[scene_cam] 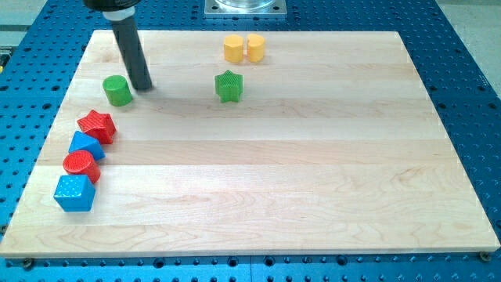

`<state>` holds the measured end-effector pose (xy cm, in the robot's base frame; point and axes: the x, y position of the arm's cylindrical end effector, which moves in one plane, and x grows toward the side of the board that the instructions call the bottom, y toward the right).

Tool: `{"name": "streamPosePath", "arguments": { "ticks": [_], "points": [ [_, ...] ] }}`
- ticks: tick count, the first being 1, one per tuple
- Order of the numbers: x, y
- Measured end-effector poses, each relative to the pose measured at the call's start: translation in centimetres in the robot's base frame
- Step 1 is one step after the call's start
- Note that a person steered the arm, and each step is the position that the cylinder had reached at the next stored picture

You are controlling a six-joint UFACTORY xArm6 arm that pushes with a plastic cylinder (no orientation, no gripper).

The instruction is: Drag the green circle above the red star

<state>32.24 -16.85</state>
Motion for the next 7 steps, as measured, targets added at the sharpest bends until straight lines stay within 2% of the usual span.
{"name": "streamPosePath", "arguments": {
  "ticks": [1, 6, 7],
  "points": [
    [0.4, -3.0],
    [5.5, -3.2],
    [6.8, 2.0]
  ]
}}
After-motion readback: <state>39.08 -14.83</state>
